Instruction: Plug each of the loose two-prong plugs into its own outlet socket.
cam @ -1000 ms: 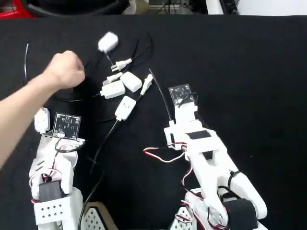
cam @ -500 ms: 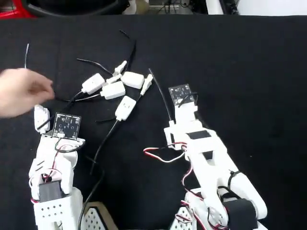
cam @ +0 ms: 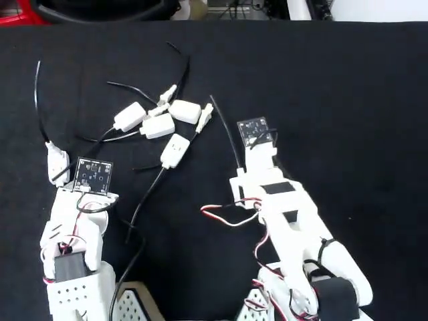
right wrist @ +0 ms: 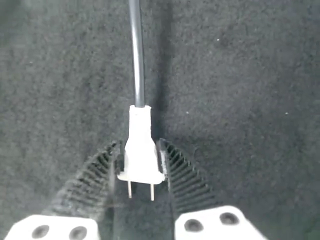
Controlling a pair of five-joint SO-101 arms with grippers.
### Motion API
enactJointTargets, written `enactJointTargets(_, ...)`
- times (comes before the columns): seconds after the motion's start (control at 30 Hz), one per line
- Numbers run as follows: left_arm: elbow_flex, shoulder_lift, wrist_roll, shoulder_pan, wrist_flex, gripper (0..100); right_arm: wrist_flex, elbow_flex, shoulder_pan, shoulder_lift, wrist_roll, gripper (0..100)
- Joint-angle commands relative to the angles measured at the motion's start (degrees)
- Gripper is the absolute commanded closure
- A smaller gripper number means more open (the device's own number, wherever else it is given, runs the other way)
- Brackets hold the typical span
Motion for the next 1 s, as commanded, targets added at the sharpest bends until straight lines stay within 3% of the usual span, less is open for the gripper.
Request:
enactJointTargets(0.0,1.1,-0.3,0.0,-0.3,-1.1,97,3.0,-3.5,0.8,-0.1,0.2,98.7)
enactJointTargets(0.27,1.1,-0.3,0.1,-0.2,-1.1,97,9.1,-5.3,-2.1,-0.1,2.7,98.7)
enactJointTargets(0.97,1.1,-0.4,-0.1,0.4,-1.1,96,6.8,0.2,-2.5,-6.6,2.7,98.7)
